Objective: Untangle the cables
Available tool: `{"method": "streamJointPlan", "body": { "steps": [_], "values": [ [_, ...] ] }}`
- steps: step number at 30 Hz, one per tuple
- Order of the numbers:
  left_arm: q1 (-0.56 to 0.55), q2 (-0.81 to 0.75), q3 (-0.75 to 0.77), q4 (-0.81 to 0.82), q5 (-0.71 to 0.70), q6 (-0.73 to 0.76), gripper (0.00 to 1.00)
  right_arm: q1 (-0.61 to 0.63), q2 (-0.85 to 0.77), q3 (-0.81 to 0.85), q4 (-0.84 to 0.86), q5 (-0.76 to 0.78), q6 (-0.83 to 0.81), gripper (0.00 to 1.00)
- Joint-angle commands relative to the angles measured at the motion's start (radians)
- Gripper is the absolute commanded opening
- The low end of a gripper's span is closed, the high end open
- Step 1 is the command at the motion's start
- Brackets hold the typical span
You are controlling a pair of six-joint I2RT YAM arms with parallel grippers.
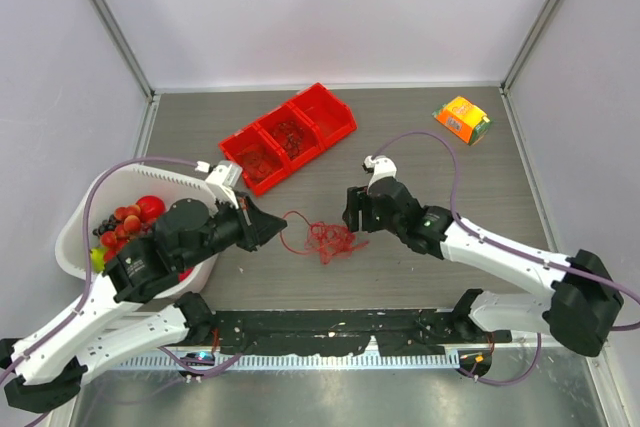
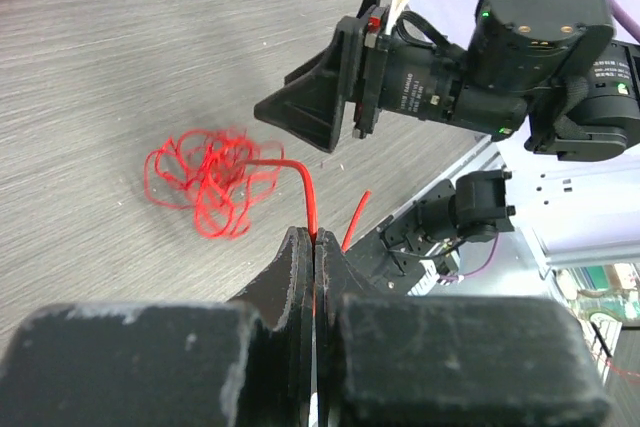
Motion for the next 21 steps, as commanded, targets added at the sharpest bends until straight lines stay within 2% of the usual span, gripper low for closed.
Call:
{"method": "streamJointPlan", "body": {
  "steps": [1, 7, 11, 13, 16, 18, 21],
  "values": [
    [-0.004, 0.023, 0.081, -0.02, 0.054, 0.015, 0.0, 0.069, -0.085, 0.063, 0.144, -0.357, -0.112, 0.71],
    [-0.004, 0.011, 0.091, 0.084, 0.199, 0.016, 0.0, 0.146, 0.016, 0.123, 0.271, -0.39, -0.159, 0.71],
    [-0.004, -0.014, 0.1, 0.181, 0.276, 0.007, 0.0, 0.175, 0.125, 0.136, 0.419, -0.381, -0.064, 0.71],
    [-0.002, -0.014, 0.124, 0.221, 0.308, 0.004, 0.0, 0.183, 0.174, 0.129, 0.444, -0.276, -0.003, 0.71],
    [-0.004, -0.011, 0.19, 0.276, 0.353, -0.004, 0.0, 0.181, 0.262, 0.112, 0.407, -0.011, 0.071, 0.69],
    [-0.004, -0.004, 0.28, 0.282, 0.374, 0.001, 0.0, 0.167, 0.306, 0.091, 0.363, 0.047, 0.093, 0.66],
    [-0.002, 0.011, 0.412, 0.258, 0.376, 0.027, 0.0, 0.127, 0.302, 0.002, 0.365, 0.047, 0.139, 0.61]
  ]
}}
